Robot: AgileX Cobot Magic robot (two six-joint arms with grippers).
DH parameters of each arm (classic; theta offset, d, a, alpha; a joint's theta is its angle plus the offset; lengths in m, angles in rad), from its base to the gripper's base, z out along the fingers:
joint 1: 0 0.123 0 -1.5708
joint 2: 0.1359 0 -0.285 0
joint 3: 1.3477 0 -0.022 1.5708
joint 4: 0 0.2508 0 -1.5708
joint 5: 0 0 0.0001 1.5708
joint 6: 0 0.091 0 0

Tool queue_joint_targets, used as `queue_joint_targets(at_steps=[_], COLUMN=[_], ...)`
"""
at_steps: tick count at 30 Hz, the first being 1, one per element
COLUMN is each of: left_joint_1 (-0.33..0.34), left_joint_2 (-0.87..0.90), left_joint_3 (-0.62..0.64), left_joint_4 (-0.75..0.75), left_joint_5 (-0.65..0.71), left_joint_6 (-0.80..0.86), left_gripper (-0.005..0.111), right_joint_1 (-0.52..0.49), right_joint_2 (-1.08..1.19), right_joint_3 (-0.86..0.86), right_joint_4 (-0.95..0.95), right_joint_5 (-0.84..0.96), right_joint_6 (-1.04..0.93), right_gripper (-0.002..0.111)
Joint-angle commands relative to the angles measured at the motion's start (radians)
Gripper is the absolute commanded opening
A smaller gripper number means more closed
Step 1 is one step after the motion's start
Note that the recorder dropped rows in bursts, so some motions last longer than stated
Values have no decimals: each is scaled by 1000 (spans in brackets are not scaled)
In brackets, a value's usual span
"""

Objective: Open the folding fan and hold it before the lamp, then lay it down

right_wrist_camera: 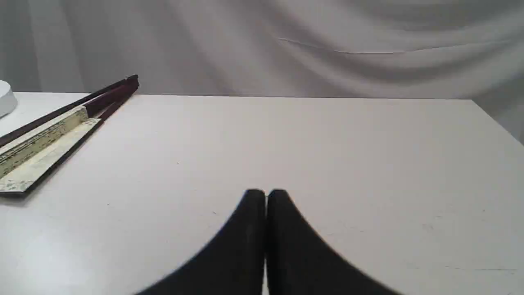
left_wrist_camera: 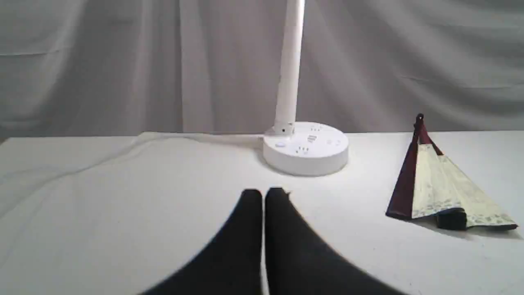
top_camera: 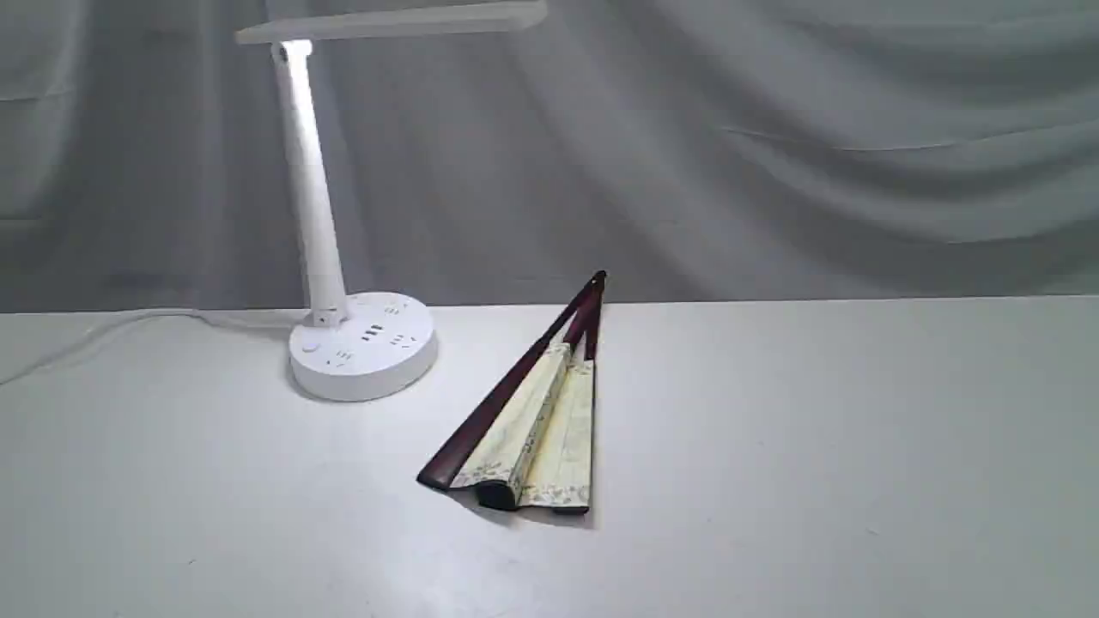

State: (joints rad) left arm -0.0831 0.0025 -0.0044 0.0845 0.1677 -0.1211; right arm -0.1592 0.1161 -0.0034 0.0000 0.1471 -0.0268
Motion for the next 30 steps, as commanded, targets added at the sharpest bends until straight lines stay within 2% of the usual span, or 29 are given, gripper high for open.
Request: queue_joint_targets(at_steps=[1, 11, 16, 21, 25, 30], left_joint_1=[3, 3, 3, 3, 3, 3], left_joint_2=[-2, -2, -2, -2, -2, -2], left_joint_3=[4, 4, 4, -9, -86, -207], left_joint_4=[1, 1, 1, 1, -30, -74], left_joint_5=[-49, -55, -58, -29, -20, 137], left_joint_6=[-13, -18, -92, -138, -143, -143], left_gripper=[0, 0, 0, 0, 0, 0], right_joint_1=[2, 2, 2, 2, 2, 2], right_joint_2=[-6, -6, -6, -6, -6, -6], right_joint_3=[3, 3, 3, -29, -108, -210], right_joint_4=[-8, -8, -8, -8, -8, -8], right_joint_5=[-11, -141, -212, -167, -110, 22], right_joint_6=[2, 2, 2, 2, 2, 2], right_gripper=[0, 0, 0, 0, 0, 0])
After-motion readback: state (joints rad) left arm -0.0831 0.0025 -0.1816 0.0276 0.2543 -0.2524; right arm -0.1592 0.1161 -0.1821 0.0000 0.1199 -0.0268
